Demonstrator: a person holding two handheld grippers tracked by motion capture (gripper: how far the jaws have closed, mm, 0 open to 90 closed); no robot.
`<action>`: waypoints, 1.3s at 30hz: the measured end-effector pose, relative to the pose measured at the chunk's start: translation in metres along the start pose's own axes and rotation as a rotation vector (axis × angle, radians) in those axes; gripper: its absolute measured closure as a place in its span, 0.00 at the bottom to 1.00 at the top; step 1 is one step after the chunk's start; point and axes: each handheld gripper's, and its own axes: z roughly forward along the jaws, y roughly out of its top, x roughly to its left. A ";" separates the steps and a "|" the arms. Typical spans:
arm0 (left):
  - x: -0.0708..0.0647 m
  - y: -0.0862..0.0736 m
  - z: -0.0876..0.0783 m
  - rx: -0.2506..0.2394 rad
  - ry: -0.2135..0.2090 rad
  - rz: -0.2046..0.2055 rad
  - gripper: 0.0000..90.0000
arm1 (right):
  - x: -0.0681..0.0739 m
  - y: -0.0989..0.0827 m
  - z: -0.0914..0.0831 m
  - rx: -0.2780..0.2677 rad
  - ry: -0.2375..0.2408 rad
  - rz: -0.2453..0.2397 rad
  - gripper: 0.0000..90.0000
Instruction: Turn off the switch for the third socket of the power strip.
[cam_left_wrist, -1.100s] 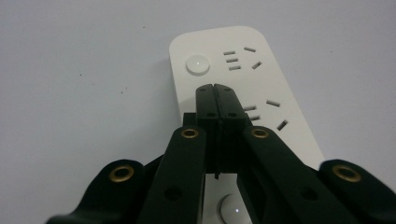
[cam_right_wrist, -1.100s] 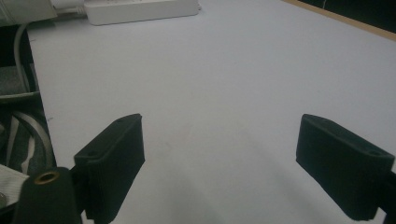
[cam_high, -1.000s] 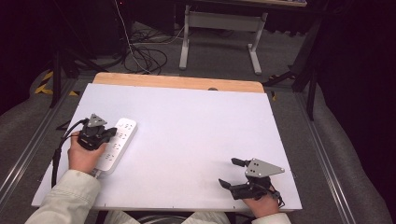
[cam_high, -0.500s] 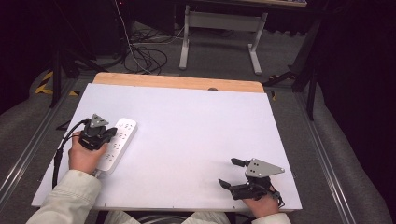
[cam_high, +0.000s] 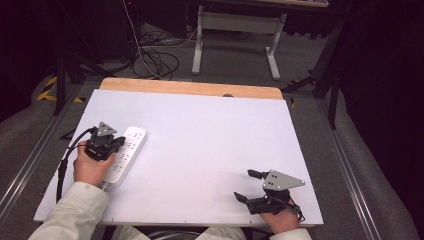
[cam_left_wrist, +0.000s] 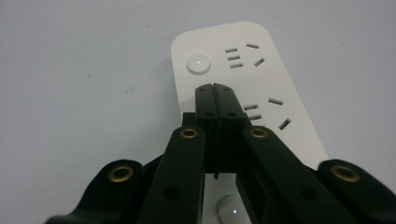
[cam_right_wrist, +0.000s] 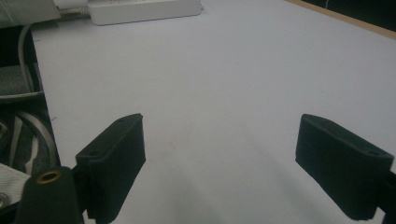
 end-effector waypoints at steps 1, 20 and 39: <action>0.000 0.000 0.000 0.001 -0.005 -0.007 1.00 | 0.000 0.000 0.000 -0.001 0.002 0.001 0.18; -0.002 0.008 0.002 0.053 0.031 0.025 1.00 | 0.001 0.000 0.000 -0.001 0.002 -0.008 0.18; -0.005 0.014 -0.035 -0.033 0.002 0.023 0.98 | 0.000 -0.001 -0.001 -0.003 -0.006 -0.001 0.18</action>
